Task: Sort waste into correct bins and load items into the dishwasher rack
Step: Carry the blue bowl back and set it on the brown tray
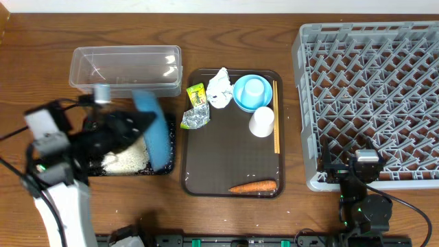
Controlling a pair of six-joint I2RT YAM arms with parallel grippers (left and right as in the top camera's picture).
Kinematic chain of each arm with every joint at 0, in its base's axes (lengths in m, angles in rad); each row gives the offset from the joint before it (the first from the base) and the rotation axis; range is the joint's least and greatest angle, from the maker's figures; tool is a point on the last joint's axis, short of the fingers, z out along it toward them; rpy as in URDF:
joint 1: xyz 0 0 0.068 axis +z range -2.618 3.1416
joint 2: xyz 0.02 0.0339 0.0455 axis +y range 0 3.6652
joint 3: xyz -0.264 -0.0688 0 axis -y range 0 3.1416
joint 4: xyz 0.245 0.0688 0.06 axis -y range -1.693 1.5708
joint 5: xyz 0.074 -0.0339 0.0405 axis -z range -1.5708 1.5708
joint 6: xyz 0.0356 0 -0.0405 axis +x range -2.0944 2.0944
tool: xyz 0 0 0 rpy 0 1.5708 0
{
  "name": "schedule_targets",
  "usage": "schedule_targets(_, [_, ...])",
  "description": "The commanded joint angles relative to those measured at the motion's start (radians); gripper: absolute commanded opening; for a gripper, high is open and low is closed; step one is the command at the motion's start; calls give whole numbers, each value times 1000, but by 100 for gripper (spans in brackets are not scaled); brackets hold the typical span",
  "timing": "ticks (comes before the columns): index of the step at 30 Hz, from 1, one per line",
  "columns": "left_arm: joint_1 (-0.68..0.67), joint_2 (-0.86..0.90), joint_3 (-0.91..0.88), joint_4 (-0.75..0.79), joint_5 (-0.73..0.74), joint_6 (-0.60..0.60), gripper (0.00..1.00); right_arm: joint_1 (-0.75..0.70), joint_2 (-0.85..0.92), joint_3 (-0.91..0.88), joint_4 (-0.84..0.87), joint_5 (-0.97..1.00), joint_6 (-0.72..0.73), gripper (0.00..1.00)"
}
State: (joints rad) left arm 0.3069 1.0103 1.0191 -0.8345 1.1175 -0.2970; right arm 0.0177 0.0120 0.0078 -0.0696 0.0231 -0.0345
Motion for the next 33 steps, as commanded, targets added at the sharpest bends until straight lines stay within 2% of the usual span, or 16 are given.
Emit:
schedule_targets(1, [-198, -81, 17, -2, -269, -77, 6, -11, -3, -3, -2, 6, -8, 99])
schedule_targets(8, [-650, -60, 17, 66, -628, -161, 6, -11, -3, -3, -2, 6, -8, 99])
schedule_targets(12, [-848, 56, 17, 137, -786, -172, 6, -11, -3, -3, -2, 7, -8, 99])
schedule_targets(16, [-985, 202, 17, 216, -919, -173, 6, -11, -3, -3, -2, 6, -8, 99])
schedule_targets(25, [-1058, 436, 17, 298, -948, -203, 6, -11, -3, -3, -2, 6, -8, 99])
schedule_targets(31, [-1091, 504, 17, 306, -946, -211, 6, -11, -3, -3, -2, 7, -8, 99])
schedule_targets(32, [-1095, 505, 17, 306, -946, -211, 7, -11, -3, -3, -2, 6, -8, 99])
schedule_targets(33, [-1098, 505, 17, 306, -946, -211, 13, -11, -3, -3, -2, 6, -8, 99])
